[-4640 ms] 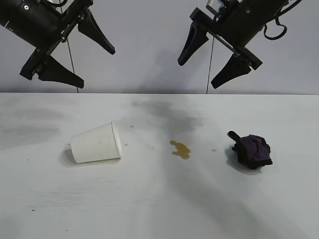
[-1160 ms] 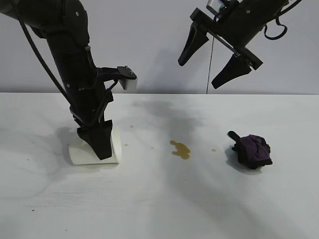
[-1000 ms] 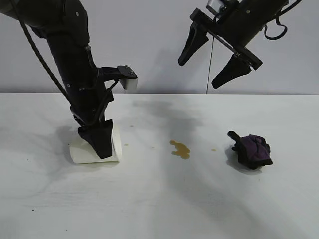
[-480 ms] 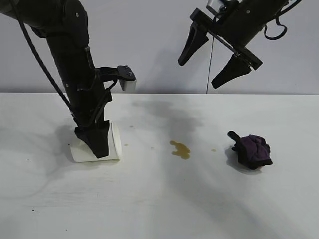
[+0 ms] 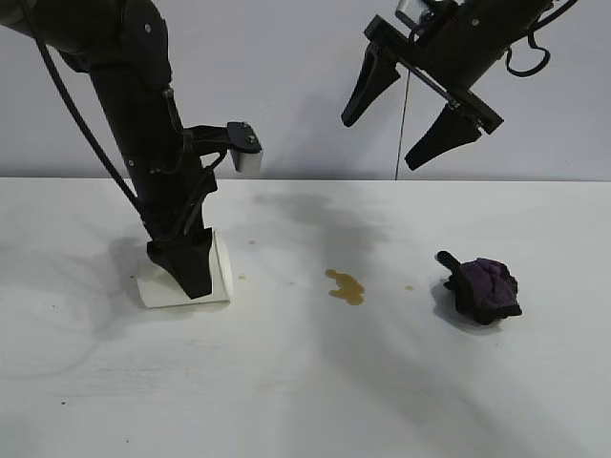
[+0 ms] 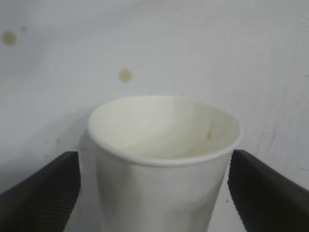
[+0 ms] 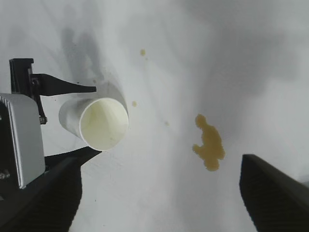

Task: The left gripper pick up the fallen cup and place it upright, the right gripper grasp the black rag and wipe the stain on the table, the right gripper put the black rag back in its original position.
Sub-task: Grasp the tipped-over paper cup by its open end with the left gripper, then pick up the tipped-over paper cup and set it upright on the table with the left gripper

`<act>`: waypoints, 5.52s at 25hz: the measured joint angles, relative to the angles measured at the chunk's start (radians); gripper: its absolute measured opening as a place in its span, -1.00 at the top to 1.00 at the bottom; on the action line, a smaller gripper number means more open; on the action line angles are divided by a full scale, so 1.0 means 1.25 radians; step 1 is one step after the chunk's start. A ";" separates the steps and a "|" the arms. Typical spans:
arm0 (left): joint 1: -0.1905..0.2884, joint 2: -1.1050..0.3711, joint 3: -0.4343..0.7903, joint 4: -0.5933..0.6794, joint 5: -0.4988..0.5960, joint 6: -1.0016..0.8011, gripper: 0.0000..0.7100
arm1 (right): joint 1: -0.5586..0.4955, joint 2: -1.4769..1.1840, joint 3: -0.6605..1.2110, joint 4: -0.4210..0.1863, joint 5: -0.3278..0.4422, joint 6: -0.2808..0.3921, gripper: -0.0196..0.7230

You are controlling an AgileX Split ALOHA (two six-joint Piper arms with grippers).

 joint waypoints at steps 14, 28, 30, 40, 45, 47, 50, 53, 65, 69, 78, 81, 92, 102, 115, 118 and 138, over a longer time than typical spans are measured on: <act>0.000 0.035 0.002 0.001 -0.016 0.000 -0.70 | 0.000 0.000 0.000 -0.002 -0.001 0.000 -0.70; 0.000 0.035 0.002 0.024 -0.015 0.000 -0.23 | 0.000 0.000 0.000 -0.002 -0.001 0.000 -0.70; 0.000 0.032 0.002 0.024 -0.015 0.000 -0.21 | 0.000 0.000 0.000 -0.002 -0.001 0.000 -0.70; 0.008 -0.077 0.002 -0.014 -0.019 0.028 -0.20 | 0.000 0.000 0.000 -0.002 -0.001 0.000 -0.70; 0.087 -0.156 0.002 -0.271 0.002 0.135 -0.20 | 0.000 0.000 0.000 -0.002 -0.001 0.000 -0.70; 0.133 -0.174 0.002 -0.401 0.030 0.202 -0.20 | 0.000 0.000 0.000 -0.002 -0.001 0.000 -0.70; 0.201 -0.181 0.002 -0.579 0.105 0.289 -0.20 | 0.000 0.000 0.000 -0.002 0.000 0.000 -0.70; 0.240 -0.183 0.025 -0.687 0.168 0.375 -0.20 | 0.000 0.000 0.000 -0.002 0.000 0.000 -0.70; 0.257 -0.184 0.302 -1.029 0.147 0.835 -0.20 | 0.000 0.000 0.000 -0.002 -0.001 0.000 -0.70; 0.257 -0.184 0.362 -1.121 0.090 0.956 -0.20 | 0.000 0.000 0.000 -0.002 -0.001 0.000 -0.70; 0.257 -0.132 0.433 -1.199 0.025 1.083 -0.20 | 0.000 0.000 0.000 -0.002 -0.001 0.000 -0.70; 0.257 -0.070 0.435 -1.202 0.052 1.090 -0.20 | 0.000 0.000 0.000 -0.002 -0.001 0.000 -0.70; 0.257 -0.019 0.435 -1.206 0.086 1.188 -0.20 | 0.000 0.000 0.000 -0.002 -0.001 0.000 -0.70; 0.258 0.008 0.435 -1.207 0.039 1.257 -0.20 | 0.000 0.000 0.000 -0.002 -0.001 0.000 -0.70; 0.285 0.008 0.435 -1.208 0.020 1.273 -0.20 | 0.000 0.000 0.000 -0.002 -0.001 0.000 -0.70; 0.285 0.008 0.435 -1.208 0.020 1.273 -0.20 | 0.000 0.000 0.000 -0.002 -0.001 0.000 -0.70; 0.285 0.008 0.435 -1.208 0.061 1.161 -0.65 | 0.000 0.000 0.000 -0.002 0.000 0.000 -0.70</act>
